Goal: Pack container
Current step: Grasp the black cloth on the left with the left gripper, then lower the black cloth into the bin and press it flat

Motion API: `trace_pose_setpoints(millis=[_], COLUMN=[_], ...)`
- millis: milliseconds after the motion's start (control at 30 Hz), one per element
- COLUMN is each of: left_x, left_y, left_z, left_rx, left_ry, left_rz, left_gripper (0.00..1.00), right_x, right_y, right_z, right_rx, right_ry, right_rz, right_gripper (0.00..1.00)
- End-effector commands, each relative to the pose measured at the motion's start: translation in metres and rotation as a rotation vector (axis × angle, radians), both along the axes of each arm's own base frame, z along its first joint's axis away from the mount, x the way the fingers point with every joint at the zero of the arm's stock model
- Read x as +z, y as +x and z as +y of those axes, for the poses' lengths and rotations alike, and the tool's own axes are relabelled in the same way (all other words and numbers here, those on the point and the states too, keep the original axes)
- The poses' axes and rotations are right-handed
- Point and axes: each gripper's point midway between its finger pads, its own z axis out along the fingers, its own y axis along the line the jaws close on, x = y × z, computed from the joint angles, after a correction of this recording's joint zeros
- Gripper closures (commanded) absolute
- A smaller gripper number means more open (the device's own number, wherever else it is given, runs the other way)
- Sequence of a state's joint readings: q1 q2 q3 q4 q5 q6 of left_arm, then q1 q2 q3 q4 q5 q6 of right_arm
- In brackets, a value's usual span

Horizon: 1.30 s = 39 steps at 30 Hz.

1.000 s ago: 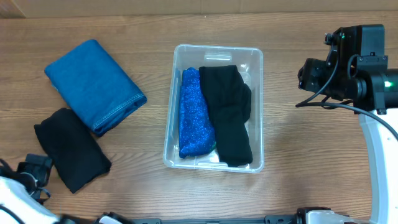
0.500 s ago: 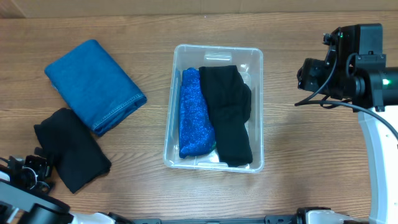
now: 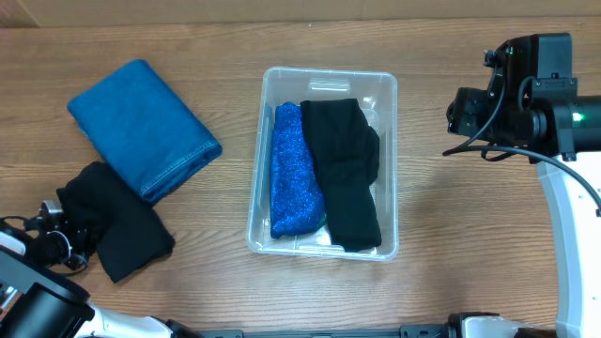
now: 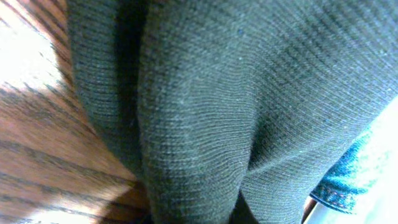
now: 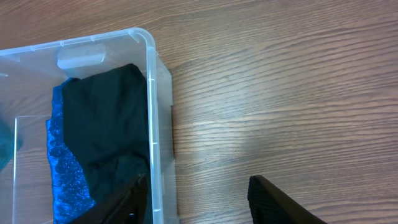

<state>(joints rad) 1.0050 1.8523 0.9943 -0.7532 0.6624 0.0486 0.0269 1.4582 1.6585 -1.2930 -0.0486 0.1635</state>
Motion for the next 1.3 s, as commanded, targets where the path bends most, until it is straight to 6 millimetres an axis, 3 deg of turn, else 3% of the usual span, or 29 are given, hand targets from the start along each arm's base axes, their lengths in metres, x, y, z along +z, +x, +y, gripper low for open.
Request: trace_pose_setpoints(millis=[0, 133, 233, 467, 600, 700, 767, 900, 1000, 1100, 1267], left_x=[0.003, 0.044, 0.078, 0.194, 0.267, 0.304, 0.316, 0.317, 0.290, 0.246, 0.182], left_y=[0.010, 0.021, 0.015, 0.003, 0.013, 0.028, 0.039, 0.050, 0.043, 0.031, 0.035], left_z=[-0.024, -0.041, -0.057, -0.103, -0.158, -0.206, -0.241, -0.314, -0.374, -0.430, -0.467], left_rx=[-0.040, -0.024, 0.007, 0.021, -0.132, -0.303, -0.419, -0.625, -0.786, -0.945, -0.916], left_ry=[-0.093, -0.194, -0.256, -0.200, -0.099, -0.090, -0.073, -0.013, 0.006, -0.018, -0.064], left_rz=[-0.051, -0.180, -0.191, -0.365, -0.495, -0.581, -0.625, -0.676, -0.611, -0.485, -0.235], left_gripper=[0.96, 0.96, 0.96, 0.96, 0.96, 0.96, 0.96, 0.96, 0.96, 0.96, 0.96], right_x=[-0.001, -0.001, -0.001, -0.001, -0.001, -0.002, -0.003, -0.004, -0.004, -0.004, -0.004], right_y=[0.002, 0.002, 0.002, 0.002, 0.002, 0.001, -0.001, -0.002, -0.002, -0.002, -0.002], right_z=[0.000, 0.000, 0.000, 0.000, -0.008, -0.020, -0.028, -0.031, -0.031, -0.031, -0.031], right_rx=[0.004, 0.004, 0.004, 0.005, -0.023, -0.097, -0.122, -0.129, -0.129, -0.129, -0.129], right_ry=[0.002, 0.002, 0.002, 0.002, -0.031, -0.026, -0.023, -0.023, -0.023, -0.023, -0.023], right_rz=[-0.002, -0.003, -0.002, -0.003, 0.000, 0.006, 0.015, 0.020, 0.019, 0.019, 0.020], right_gripper=[0.44, 0.44, 0.44, 0.44, 0.46, 0.46, 0.46, 0.46, 0.46, 0.46, 0.46])
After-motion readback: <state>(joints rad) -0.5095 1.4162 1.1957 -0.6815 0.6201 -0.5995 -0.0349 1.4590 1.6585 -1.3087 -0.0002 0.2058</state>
